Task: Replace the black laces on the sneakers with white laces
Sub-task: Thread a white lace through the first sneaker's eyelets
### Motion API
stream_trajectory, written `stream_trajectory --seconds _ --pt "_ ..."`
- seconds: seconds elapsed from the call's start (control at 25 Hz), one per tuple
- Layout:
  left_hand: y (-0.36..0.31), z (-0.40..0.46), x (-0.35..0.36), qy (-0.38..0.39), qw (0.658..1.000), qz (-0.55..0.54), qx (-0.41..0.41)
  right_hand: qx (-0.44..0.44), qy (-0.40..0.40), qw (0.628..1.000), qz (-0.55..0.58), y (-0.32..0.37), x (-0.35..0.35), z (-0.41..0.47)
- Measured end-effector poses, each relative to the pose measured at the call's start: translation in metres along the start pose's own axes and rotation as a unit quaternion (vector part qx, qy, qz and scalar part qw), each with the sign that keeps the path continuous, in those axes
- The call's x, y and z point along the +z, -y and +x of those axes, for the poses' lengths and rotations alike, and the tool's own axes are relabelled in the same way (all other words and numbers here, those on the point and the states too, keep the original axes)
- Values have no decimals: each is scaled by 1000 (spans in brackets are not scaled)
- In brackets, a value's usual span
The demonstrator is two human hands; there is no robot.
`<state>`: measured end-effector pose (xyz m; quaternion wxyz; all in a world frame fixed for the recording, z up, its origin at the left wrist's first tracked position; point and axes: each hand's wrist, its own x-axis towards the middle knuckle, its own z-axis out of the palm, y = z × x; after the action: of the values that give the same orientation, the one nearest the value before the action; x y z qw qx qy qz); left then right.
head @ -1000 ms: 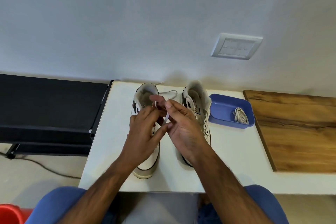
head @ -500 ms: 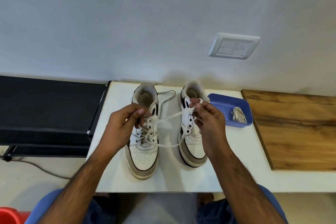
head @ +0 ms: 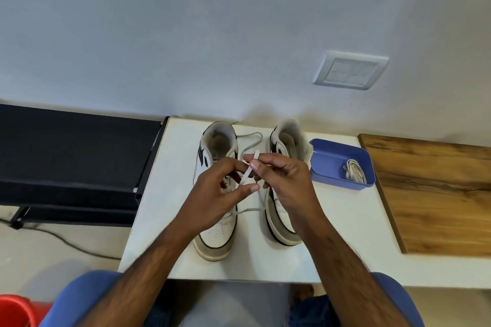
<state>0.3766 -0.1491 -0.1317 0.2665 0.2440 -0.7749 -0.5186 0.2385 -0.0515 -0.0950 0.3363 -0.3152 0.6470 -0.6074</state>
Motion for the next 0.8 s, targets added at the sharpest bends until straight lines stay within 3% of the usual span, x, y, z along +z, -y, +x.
stream_trajectory --seconds 0.12,0.28,0.4,0.52,0.6,0.64,0.72,0.76,0.8 --pt "2 1 3 10 1000 -16 2 -6 -13 999 33 0 4 1" --pt "-2 3 -5 3 992 -122 -32 -4 -28 999 33 3 5 3" --pt "-4 3 -17 3 983 -178 -49 10 -87 996 25 1 -6 7" --pt "-2 6 -29 -20 985 -166 -53 55 -160 985 -13 -5 -21 13" --pt "5 7 -37 -17 993 -103 -52 49 -146 980 -128 -12 -29 14" --pt "9 7 -41 -9 998 -47 -40 30 -115 963 -240 -16 -32 14" --pt "14 5 -46 13 998 67 -8 -37 -71 883 -462 -20 -30 9" --pt "13 6 -47 17 995 97 -6 -80 -82 855 -505 -17 -26 7" --pt "13 5 -48 13 994 107 -11 -124 -90 851 -503 -12 -21 7"
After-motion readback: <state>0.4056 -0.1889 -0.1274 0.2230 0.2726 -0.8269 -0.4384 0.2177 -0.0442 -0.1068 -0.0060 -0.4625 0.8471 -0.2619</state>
